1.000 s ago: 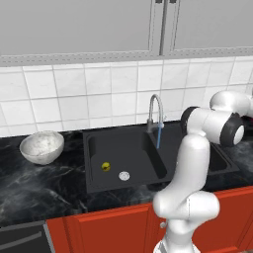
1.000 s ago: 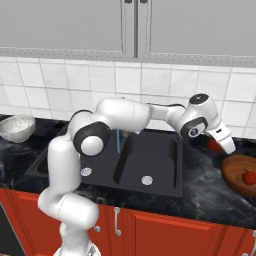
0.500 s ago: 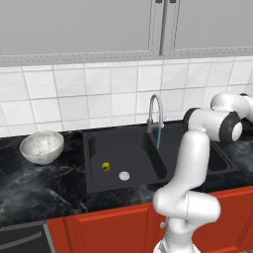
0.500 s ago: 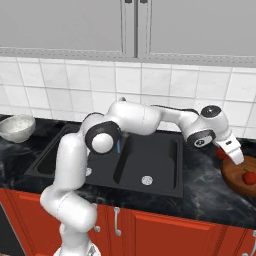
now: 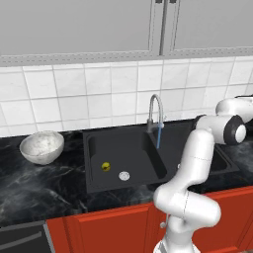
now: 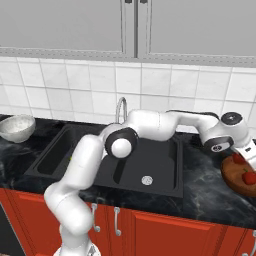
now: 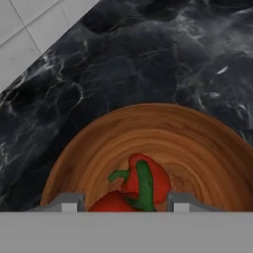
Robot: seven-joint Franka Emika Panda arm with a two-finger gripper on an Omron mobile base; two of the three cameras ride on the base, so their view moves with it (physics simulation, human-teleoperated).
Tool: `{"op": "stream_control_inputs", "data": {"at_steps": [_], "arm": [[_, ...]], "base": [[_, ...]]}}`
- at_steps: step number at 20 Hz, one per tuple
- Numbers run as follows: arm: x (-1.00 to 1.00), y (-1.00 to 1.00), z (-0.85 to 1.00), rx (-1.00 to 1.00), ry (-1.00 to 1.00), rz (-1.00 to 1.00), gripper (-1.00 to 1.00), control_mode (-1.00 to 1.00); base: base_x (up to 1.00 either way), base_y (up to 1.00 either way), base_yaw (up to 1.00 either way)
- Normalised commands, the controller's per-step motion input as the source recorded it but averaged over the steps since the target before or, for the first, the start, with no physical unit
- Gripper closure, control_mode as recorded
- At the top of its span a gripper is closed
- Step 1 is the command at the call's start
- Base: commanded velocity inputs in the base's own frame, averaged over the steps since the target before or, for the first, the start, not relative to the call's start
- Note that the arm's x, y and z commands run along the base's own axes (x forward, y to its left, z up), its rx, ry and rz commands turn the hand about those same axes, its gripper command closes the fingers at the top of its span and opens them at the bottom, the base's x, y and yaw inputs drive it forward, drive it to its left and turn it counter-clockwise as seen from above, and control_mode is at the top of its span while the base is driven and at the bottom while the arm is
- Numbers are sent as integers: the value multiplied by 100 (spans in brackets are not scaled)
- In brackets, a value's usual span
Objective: Pick the bell peppers from the sink and place them in one bowl. Place the pear in the other bowl. Then turn off the sink faucet.
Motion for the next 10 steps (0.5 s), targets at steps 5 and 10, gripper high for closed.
{"op": "stream_control_inputs", "data": {"at_steps": [5,10], "arm": [[16,-35,-25,3,0,0,-100,-100],[18,-12,-19,3,0,0,-100,-100]], "base": [[0,0,0],[0,0,0]]}}
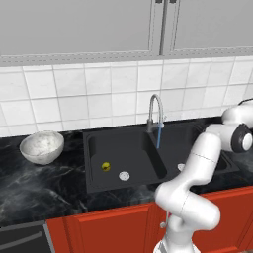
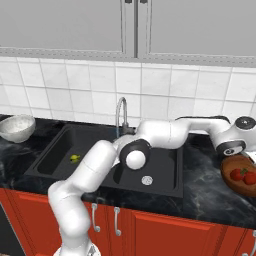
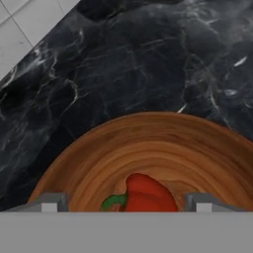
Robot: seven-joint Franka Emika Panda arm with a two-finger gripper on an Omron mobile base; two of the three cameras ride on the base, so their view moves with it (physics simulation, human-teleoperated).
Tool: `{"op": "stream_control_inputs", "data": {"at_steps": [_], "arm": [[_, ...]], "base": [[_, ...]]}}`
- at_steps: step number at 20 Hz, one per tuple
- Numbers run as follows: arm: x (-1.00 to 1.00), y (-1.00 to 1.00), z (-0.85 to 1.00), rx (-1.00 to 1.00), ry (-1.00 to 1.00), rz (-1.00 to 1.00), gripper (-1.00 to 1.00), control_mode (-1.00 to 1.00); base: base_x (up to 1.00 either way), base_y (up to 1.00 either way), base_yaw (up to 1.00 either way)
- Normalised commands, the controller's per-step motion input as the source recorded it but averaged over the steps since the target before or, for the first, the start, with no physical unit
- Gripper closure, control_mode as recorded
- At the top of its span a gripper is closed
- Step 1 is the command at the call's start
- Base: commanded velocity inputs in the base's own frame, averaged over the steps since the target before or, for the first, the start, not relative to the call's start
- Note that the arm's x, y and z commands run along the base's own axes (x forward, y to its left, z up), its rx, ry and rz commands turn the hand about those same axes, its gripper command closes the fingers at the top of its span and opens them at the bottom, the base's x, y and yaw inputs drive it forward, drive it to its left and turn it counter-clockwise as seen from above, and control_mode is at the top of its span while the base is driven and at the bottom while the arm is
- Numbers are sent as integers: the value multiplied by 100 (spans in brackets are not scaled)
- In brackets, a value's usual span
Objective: Pick the bell peppers from the sink and place them in one bowl. Place the pear in the other bowl. Then turn off the sink faucet.
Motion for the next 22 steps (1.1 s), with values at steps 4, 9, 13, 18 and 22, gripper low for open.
{"op": "stream_control_inputs", "data": {"at_steps": [4,9,13,18,22], "arm": [[13,-1,-5,3,0,-2,-100,-100],[-11,30,2,1,0,-4,-100,-100],[-41,84,-15,-8,0,-1,-100,-100],[-59,100,-49,-18,-9,0,-100,-100],[-53,100,19,-20,-1,0,-100,-100]], "base": [[0,0,0],[0,0,0],[0,0,0],[0,0,0],[0,0,0]]}}
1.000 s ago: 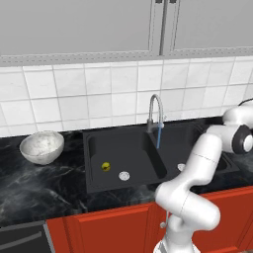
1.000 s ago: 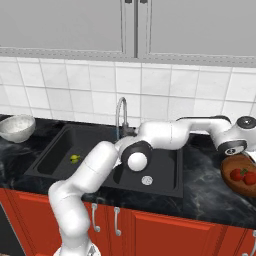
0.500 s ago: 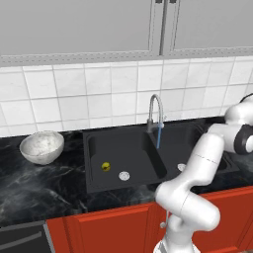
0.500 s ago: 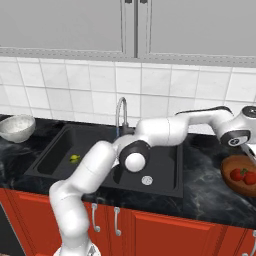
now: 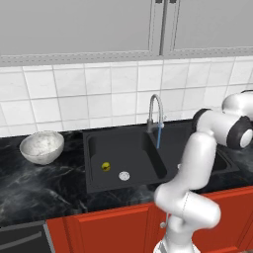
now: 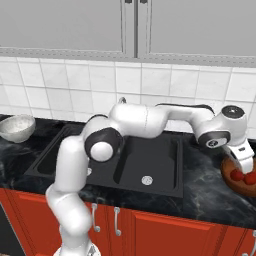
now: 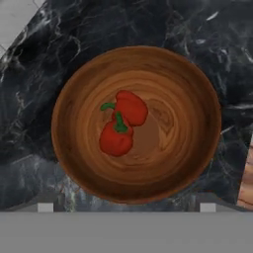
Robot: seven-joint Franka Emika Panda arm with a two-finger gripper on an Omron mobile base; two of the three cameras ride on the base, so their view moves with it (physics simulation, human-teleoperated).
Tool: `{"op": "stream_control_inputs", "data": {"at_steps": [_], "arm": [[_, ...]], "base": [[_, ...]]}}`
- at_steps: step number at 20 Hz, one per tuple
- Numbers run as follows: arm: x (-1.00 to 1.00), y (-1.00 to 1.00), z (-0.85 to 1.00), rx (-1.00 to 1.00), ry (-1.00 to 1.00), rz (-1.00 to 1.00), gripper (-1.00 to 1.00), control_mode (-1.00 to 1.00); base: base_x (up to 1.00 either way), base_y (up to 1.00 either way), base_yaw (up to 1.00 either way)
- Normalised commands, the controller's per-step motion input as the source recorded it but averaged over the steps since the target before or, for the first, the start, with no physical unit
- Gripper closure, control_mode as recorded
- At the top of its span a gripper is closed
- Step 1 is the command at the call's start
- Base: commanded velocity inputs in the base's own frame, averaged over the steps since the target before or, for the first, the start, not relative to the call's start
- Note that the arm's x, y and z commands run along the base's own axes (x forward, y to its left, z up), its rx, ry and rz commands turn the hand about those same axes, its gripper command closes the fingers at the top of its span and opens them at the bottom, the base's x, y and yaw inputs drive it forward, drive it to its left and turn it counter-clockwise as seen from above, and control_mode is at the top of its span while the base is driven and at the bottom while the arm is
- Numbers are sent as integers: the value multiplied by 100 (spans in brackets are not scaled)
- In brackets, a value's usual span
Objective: Pick the bell peppers from the sink and place them in one bowl. Place the pear in the other bowl. Then turn off the sink faucet.
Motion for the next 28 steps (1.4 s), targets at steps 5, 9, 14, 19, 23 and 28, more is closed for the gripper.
{"op": "stream_control_inputs", "data": {"at_steps": [5,9,14,19,23,28], "arm": [[-44,77,90,-20,0,0,-100,-100],[-46,67,88,-19,0,0,-100,-100],[-50,55,74,-11,0,2,-100,-100],[-48,62,67,-1,0,9,-100,-100],[-53,72,70,0,1,11,-100,-100],[-58,77,33,0,3,11,-100,-100]], "base": [[0,0,0],[0,0,0],[0,0,0],[0,0,0],[0,0,0],[0,0,0]]}}
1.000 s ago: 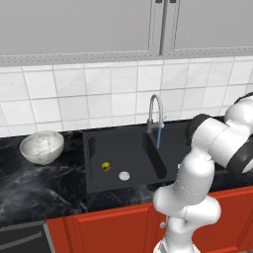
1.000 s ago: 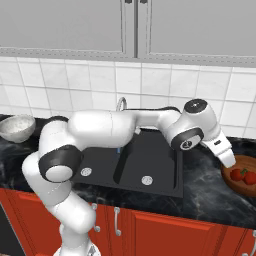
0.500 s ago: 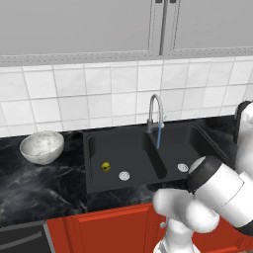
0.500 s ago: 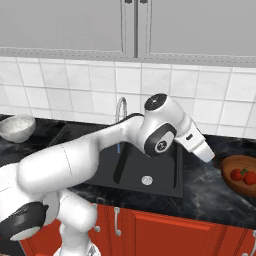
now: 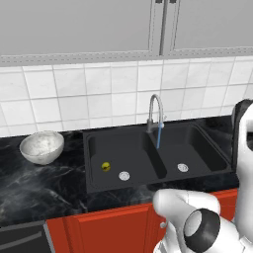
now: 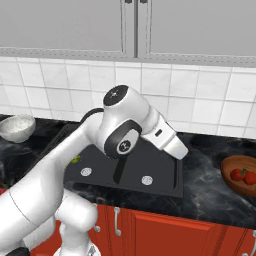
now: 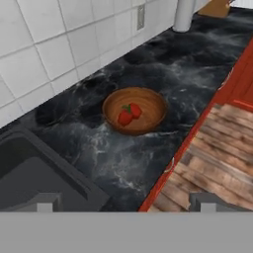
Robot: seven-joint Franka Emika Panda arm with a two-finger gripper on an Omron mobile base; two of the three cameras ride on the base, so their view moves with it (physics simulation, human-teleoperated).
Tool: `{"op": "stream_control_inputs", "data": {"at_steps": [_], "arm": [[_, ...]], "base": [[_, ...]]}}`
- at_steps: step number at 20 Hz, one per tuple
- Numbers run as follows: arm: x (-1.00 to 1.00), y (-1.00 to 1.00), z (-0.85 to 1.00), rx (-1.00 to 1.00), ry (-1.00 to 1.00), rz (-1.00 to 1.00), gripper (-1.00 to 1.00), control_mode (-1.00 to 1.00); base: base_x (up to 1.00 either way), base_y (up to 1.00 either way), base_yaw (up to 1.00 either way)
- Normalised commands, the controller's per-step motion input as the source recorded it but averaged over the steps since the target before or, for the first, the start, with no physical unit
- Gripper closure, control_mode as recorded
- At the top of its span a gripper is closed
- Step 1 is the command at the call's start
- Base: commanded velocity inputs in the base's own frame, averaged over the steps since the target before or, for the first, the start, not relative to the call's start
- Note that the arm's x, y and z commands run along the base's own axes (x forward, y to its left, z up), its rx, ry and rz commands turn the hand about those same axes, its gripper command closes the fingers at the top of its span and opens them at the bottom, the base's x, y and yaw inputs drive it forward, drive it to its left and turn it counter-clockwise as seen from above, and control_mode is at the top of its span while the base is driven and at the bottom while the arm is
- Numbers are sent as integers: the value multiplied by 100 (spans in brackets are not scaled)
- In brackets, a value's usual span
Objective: Pick the bell peppers from the sink and place them in one bowl. Place the pear in the other bowl. Then turn off the sink faucet.
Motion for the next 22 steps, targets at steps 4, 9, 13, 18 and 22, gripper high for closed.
{"op": "stream_control_inputs", "data": {"at_steps": [4,9,13,18,22], "arm": [[-36,84,0,0,0,25,-100,-100],[-13,97,-4,3,0,35,-100,-100],[-12,100,-3,5,1,39,-100,-100],[-21,100,0,1,7,38,-100,-100],[-19,100,0,0,19,38,-100,-100]], "base": [[0,0,0],[0,0,0],[0,0,0],[0,0,0],[0,0,0]]}}
